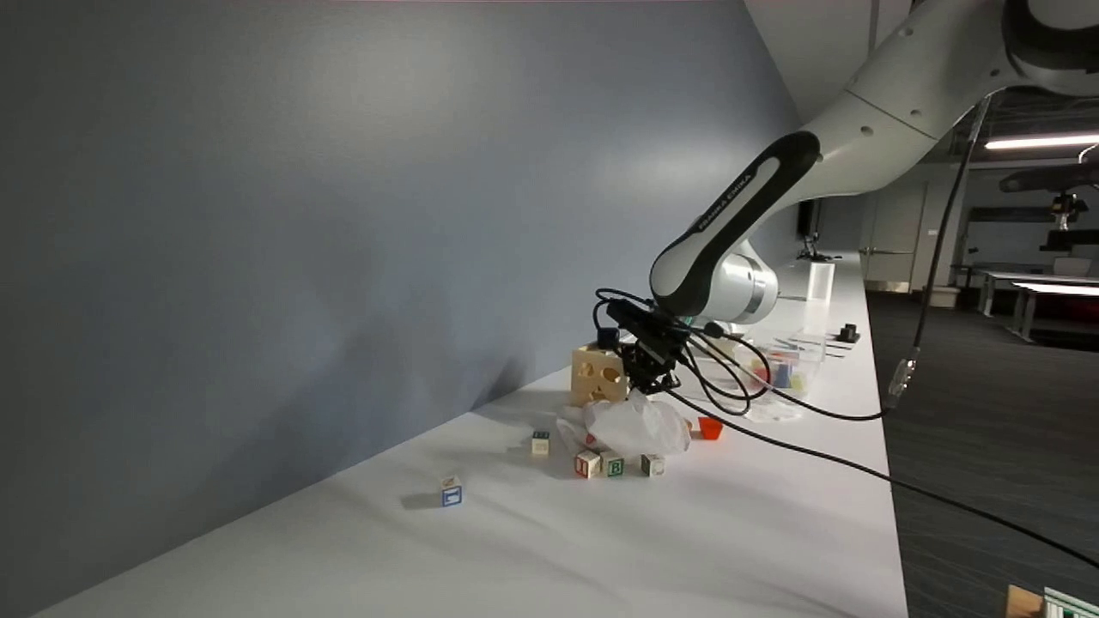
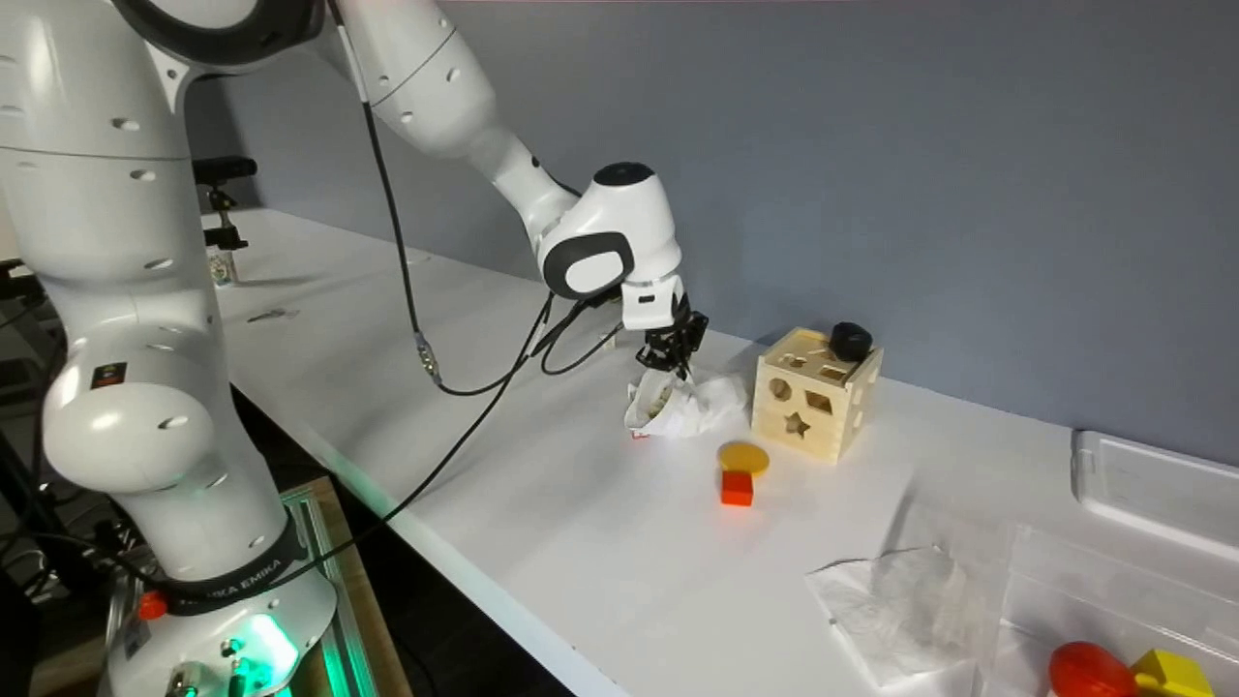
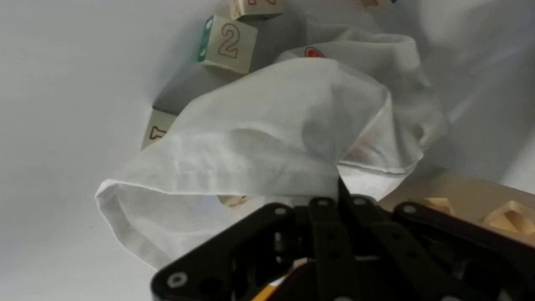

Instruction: Put the contents on the table inside the plastic

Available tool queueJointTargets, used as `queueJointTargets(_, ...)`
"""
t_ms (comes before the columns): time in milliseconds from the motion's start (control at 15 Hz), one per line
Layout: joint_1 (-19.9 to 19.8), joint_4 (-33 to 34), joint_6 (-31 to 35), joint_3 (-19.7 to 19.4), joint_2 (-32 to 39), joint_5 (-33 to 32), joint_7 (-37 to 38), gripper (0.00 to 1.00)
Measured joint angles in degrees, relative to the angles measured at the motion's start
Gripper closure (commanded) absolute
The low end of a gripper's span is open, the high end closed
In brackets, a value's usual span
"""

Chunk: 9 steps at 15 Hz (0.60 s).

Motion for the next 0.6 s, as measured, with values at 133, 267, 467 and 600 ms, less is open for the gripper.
queueJointTargets(133,0.56,0.89,1.75,-0.45,0.25,-3.34,-0.95,1.0)
queueJointTargets(267,1.2,1.74,2.49,-1.03,0.25,-8.32,-2.29,1.0)
queueJointTargets(467,1.62,2.91,3.1,-1.22,0.25,-14.45,-5.14,1.0)
queueJointTargets(600,1.88,3.39,4.07,-1.17,0.25,-17.39,-8.03,1.0)
